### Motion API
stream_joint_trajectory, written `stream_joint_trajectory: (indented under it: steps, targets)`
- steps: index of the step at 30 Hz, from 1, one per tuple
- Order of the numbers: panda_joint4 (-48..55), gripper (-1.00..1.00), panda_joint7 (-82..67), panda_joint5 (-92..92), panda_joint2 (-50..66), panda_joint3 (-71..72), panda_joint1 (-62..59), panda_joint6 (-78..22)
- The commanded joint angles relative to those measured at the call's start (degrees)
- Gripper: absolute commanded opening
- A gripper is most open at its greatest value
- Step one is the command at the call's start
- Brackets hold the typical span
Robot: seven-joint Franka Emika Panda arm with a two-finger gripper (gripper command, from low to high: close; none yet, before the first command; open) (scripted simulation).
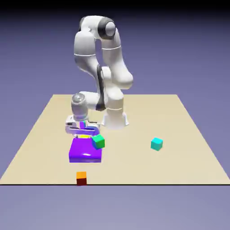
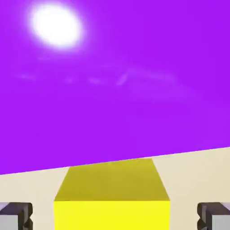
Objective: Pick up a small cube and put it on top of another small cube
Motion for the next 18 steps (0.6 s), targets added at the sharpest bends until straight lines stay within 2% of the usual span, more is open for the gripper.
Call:
stream_joint_trajectory:
  steps: [1, 12, 18]
  targets:
    - [0.00, -1.00, 0.00, 0.00, 0.00, 0.00, 0.00, 0.00]
    - [-3.62, -1.00, -19.69, 27.29, -19.24, 20.02, -11.64, -14.53]
    - [-1.35, -1.00, -25.25, 31.88, -15.15, 19.00, -1.26, -24.30]
